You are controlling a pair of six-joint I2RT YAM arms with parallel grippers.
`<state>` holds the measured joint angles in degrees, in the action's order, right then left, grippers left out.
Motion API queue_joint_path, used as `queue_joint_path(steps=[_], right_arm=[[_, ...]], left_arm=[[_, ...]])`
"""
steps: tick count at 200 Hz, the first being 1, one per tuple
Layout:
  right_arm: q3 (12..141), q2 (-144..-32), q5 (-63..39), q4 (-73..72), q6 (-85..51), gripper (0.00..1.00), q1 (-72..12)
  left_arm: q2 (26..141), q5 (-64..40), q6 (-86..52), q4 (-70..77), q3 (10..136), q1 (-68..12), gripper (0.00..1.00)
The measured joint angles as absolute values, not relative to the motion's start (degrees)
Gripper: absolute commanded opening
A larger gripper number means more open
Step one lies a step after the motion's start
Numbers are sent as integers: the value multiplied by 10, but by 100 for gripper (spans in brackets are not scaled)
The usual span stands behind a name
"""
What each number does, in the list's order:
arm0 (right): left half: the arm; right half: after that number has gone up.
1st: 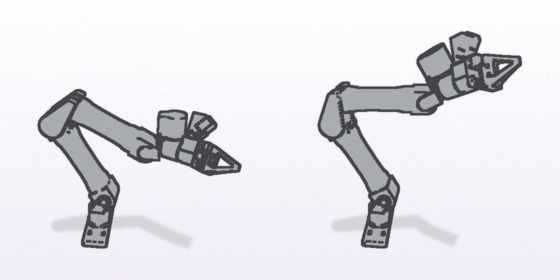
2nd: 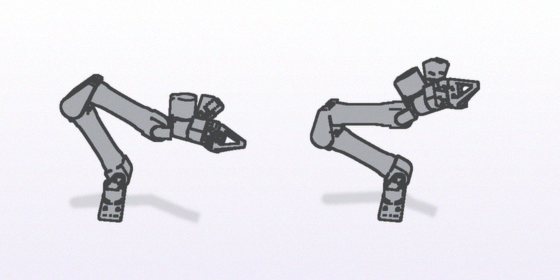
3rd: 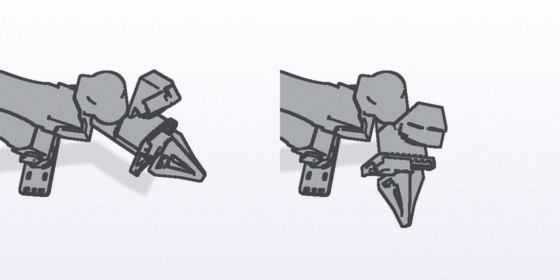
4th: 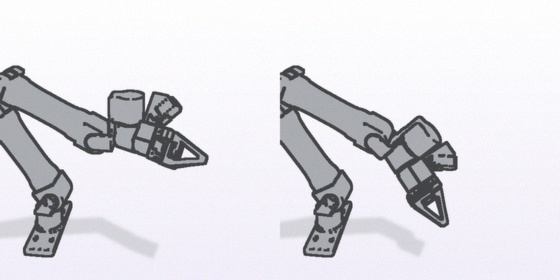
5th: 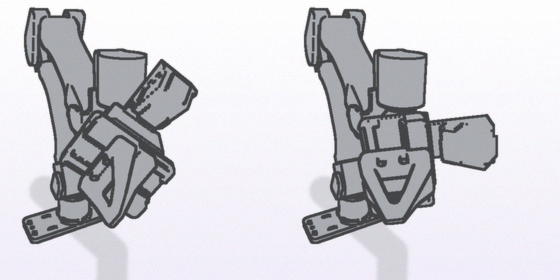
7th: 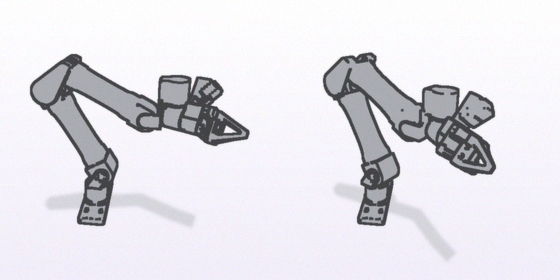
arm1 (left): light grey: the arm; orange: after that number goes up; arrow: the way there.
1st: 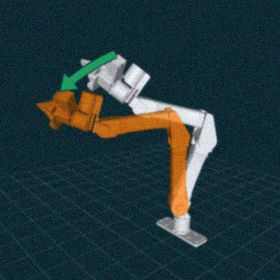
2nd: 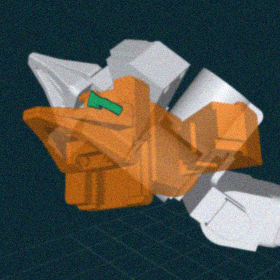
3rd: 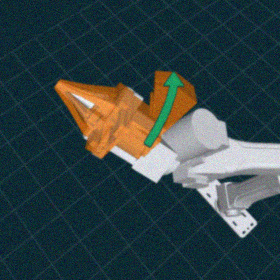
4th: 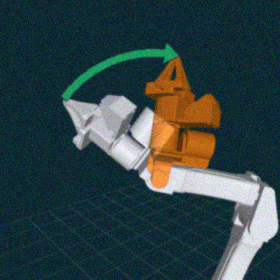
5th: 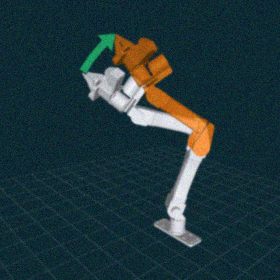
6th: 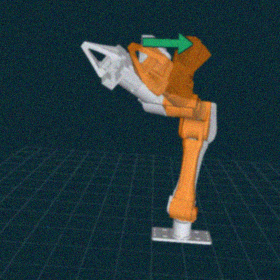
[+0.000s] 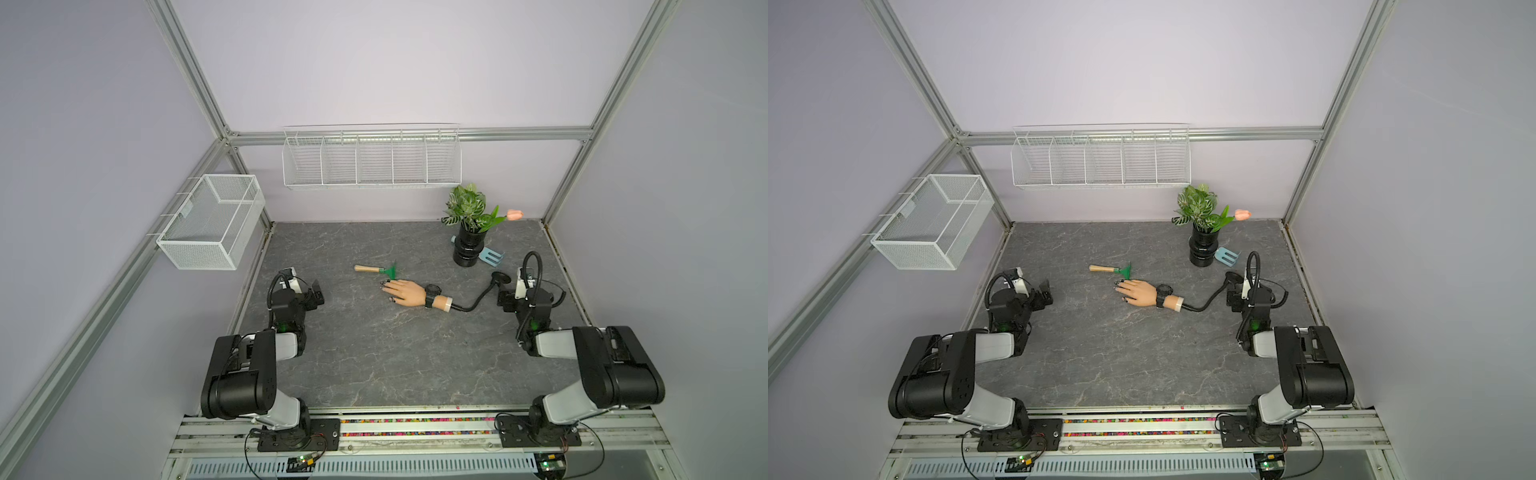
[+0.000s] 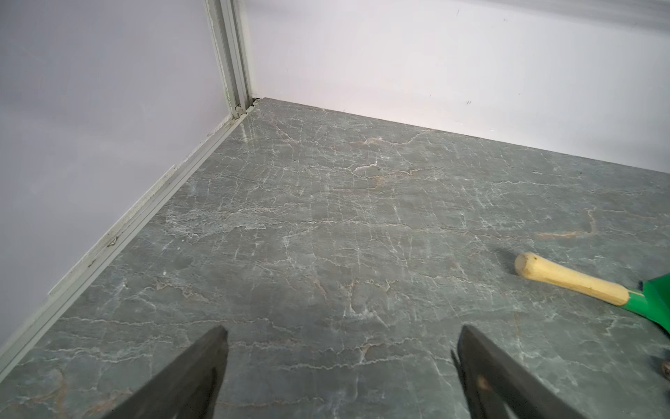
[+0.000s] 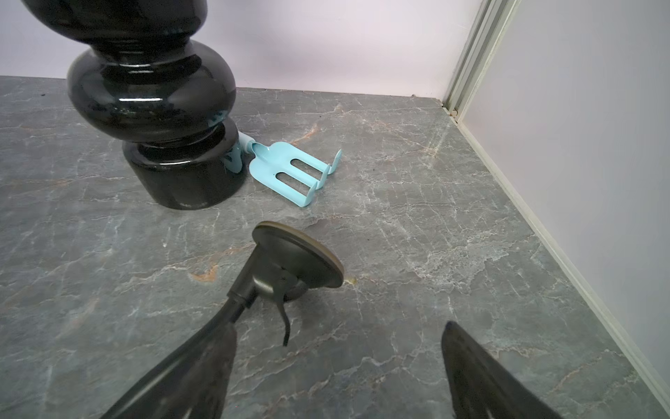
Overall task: Take off the watch
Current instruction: Adjust the hand at the center of the board.
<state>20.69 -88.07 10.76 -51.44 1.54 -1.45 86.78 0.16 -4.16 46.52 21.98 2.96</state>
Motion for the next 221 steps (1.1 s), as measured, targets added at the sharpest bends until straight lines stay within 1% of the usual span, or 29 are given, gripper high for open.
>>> queue_joint_path(steps=[102, 135, 148, 155, 172, 192, 206, 221], right_arm=[[207, -881, 89, -512, 15, 89, -7], [207, -870, 108, -500, 15, 89, -11], [208, -824, 139, -449, 15, 89, -26], [211, -780, 157, -407, 9, 89, -40], [238, -655, 182, -298, -42, 93, -66], [279, -522, 186, -196, -124, 96, -78], [294, -459, 180, -135, -162, 96, -93], [302, -415, 165, -65, -192, 97, -115]], left_arm=[[868, -3, -31, 449, 230, 26, 99], [868, -3, -30, 449, 230, 26, 99], [868, -3, -29, 449, 230, 26, 99], [868, -3, -29, 449, 230, 26, 99], [868, -3, -28, 449, 230, 26, 99], [868, -3, -27, 449, 230, 26, 99], [868, -3, -27, 447, 231, 26, 99], [867, -2, -27, 432, 237, 25, 99]])
